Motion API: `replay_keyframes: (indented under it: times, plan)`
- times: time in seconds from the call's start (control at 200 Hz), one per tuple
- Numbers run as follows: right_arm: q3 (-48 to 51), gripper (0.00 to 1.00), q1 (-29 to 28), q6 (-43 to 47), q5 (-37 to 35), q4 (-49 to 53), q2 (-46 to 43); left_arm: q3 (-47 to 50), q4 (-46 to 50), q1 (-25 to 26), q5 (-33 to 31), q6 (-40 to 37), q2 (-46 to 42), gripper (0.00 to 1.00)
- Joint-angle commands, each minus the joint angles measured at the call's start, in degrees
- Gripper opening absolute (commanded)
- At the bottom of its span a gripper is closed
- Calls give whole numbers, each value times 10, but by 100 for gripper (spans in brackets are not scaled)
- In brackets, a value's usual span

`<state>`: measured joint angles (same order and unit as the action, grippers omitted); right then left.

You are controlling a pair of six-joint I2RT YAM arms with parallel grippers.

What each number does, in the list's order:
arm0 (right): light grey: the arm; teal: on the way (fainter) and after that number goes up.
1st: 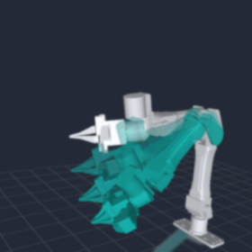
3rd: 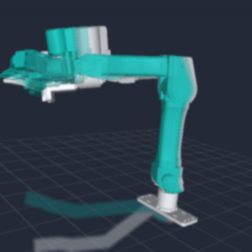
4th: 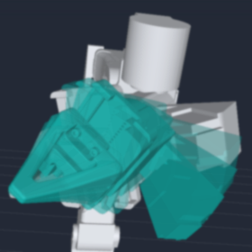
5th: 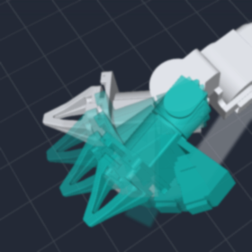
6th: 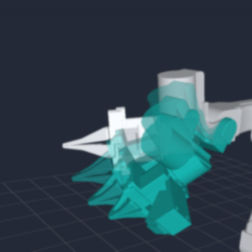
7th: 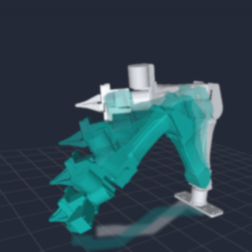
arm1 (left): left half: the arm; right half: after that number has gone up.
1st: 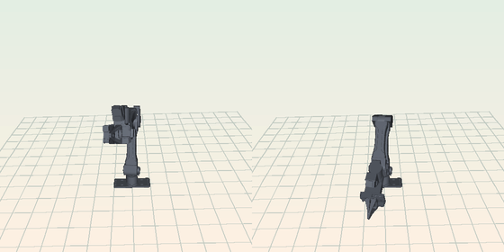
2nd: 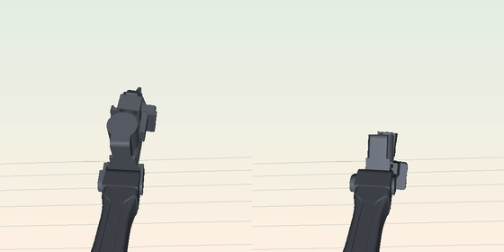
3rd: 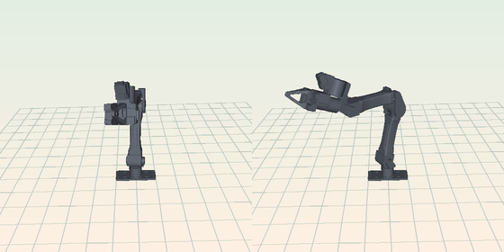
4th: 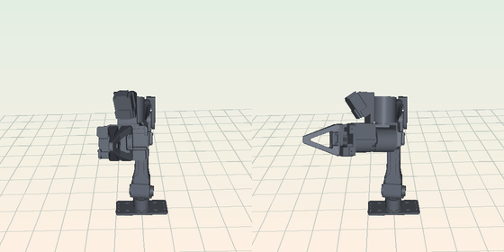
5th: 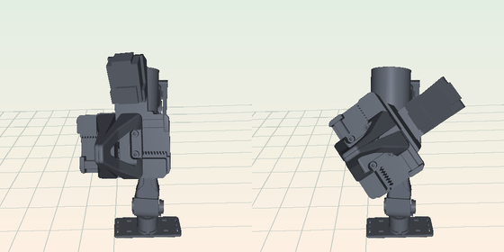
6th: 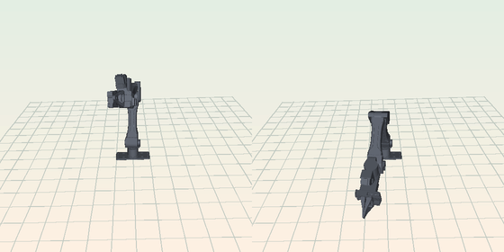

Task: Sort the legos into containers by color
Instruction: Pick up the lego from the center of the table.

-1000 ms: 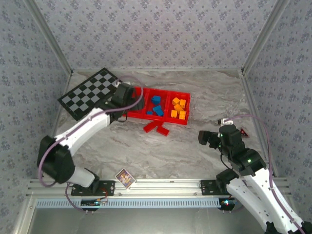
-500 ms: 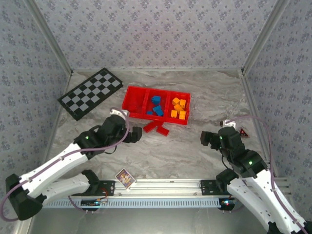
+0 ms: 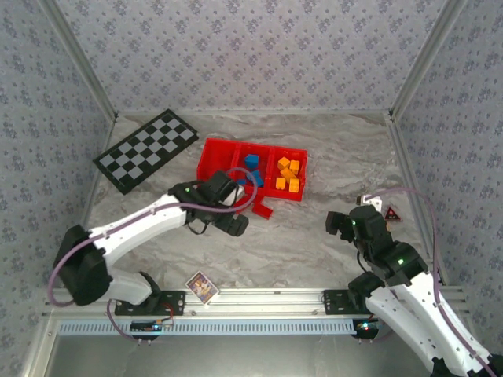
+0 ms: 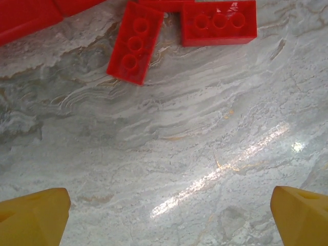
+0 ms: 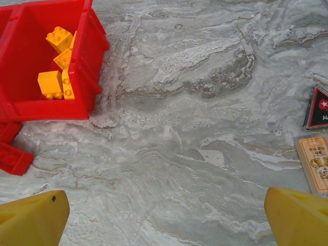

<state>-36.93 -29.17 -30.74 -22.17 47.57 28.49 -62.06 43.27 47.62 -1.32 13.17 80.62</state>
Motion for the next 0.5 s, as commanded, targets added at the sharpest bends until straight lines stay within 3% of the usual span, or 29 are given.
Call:
replay_keyframes:
  times: [0.0,0.315,0.495]
  plan:
    - [9,100,4,-18,-26,-10,-1,-55,53,-19,38,-75,39,100]
    - [-13,100,35,1,-30,11,2,-132,59,-68,92,-140,161,98]
    - [-20,100,59,4,-21,17,6,-150,50,-81,92,-175,211,95]
